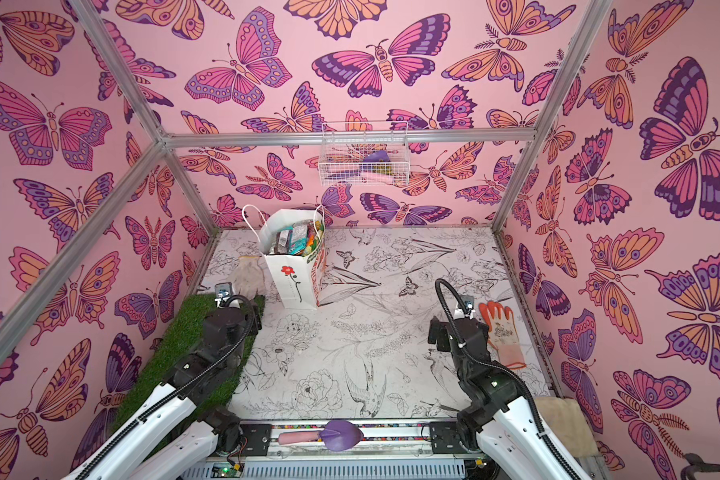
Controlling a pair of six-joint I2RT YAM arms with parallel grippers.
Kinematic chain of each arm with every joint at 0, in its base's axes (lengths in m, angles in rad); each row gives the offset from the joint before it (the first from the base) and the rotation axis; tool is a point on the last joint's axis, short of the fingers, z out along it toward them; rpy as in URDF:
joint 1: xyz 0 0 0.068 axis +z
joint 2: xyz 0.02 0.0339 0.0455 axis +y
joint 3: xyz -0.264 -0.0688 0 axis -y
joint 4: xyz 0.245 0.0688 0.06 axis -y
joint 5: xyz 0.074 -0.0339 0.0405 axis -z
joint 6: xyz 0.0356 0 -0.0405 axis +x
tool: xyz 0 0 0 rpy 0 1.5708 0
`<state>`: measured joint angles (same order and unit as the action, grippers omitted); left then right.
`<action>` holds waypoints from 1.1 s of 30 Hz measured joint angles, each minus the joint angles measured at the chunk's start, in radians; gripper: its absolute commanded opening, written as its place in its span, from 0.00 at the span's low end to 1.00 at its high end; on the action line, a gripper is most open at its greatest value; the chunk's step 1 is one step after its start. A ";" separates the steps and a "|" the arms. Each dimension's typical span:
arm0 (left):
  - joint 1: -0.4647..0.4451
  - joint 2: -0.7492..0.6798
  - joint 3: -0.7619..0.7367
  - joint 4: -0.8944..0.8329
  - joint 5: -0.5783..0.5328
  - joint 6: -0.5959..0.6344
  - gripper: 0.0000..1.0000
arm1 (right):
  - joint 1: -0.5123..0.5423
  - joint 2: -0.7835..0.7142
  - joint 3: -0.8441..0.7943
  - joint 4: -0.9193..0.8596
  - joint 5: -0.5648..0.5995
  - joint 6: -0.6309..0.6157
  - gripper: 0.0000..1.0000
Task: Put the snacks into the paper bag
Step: 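Open the left gripper and withdraw it from the bag toward the grass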
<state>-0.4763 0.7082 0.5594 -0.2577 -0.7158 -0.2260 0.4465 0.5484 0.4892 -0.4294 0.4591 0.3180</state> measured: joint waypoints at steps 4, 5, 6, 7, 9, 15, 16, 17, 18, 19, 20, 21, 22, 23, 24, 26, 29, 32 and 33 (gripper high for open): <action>-0.002 0.018 -0.055 0.067 -0.060 0.041 0.75 | 0.000 0.004 -0.008 0.009 0.023 -0.003 0.99; -0.002 0.021 -0.065 0.083 -0.072 0.050 0.76 | 0.000 0.007 -0.011 0.014 0.027 -0.003 0.99; -0.002 0.024 -0.076 0.101 -0.086 0.061 0.76 | 0.000 0.012 -0.015 0.021 0.033 -0.004 0.99; -0.002 0.027 -0.087 0.116 -0.098 0.070 0.76 | 0.000 0.018 -0.020 0.027 0.039 -0.002 0.99; -0.002 0.030 -0.107 0.141 -0.119 0.087 0.76 | 0.000 0.026 -0.037 0.040 0.057 0.008 0.99; -0.002 0.031 -0.174 0.196 -0.154 0.107 0.77 | 0.000 0.001 -0.119 0.079 0.136 0.041 0.99; -0.002 0.031 -0.184 0.206 -0.155 0.109 0.77 | 0.000 -0.008 -0.126 0.087 0.151 0.043 0.99; -0.002 0.032 -0.193 0.213 -0.158 0.111 0.77 | 0.000 -0.018 -0.132 0.098 0.166 0.047 0.99; -0.002 0.035 -0.200 0.218 -0.160 0.112 0.77 | 0.000 -0.026 -0.135 0.108 0.181 0.049 0.99; -0.002 0.037 -0.205 0.224 -0.161 0.113 0.77 | 0.000 -0.032 -0.137 0.119 0.192 0.050 0.99; -0.002 0.041 -0.213 0.238 -0.162 0.113 0.77 | 0.000 -0.037 -0.137 0.130 0.203 0.050 0.99; -0.002 0.043 -0.225 0.251 -0.163 0.113 0.77 | 0.000 -0.039 -0.137 0.143 0.211 0.048 0.99; -0.002 0.045 -0.237 0.259 -0.164 0.113 0.77 | 0.000 -0.039 -0.137 0.153 0.212 0.043 0.99; -0.002 0.049 -0.249 0.262 -0.163 0.113 0.77 | 0.000 -0.038 -0.137 0.166 0.213 0.028 0.99; -0.002 0.053 -0.259 0.265 -0.163 0.113 0.78 | 0.000 -0.036 -0.138 0.182 0.214 0.008 0.99; 0.000 0.055 -0.275 0.268 -0.163 0.112 0.78 | 0.000 -0.027 -0.143 0.220 0.227 -0.039 0.99; 0.010 0.055 -0.294 0.285 -0.153 0.108 0.78 | 0.000 0.007 -0.169 0.294 0.238 -0.109 0.99; 0.023 0.055 -0.313 0.291 -0.139 0.102 0.78 | 0.000 0.058 -0.230 0.376 0.244 -0.150 0.99; 0.026 0.055 -0.317 0.291 -0.136 0.101 0.78 | 0.000 0.077 -0.254 0.402 0.248 -0.163 0.99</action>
<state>-0.4500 0.7631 0.2424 0.0338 -0.8516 -0.1246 0.4465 0.6250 0.2356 -0.0277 0.7071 0.1555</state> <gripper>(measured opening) 0.777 0.992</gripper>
